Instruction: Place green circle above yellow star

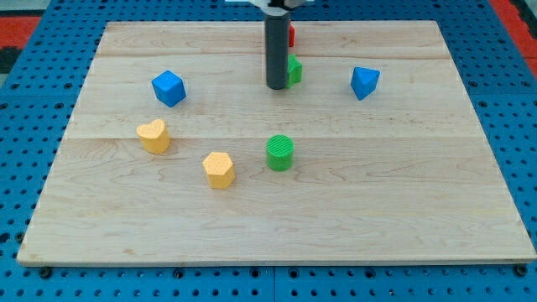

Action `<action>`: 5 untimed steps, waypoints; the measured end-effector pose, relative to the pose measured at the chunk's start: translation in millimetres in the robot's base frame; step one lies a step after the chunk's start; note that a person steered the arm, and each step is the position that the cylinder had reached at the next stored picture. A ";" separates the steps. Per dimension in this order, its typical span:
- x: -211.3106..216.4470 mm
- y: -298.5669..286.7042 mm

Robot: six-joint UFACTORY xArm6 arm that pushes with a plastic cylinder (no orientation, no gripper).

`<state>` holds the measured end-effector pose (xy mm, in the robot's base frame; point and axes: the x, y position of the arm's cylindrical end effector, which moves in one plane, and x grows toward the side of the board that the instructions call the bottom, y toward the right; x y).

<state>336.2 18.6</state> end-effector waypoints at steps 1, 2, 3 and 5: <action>-13.5 27.0; -38.4 38.3; -49.7 56.8; 73.9 65.3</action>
<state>410.1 83.9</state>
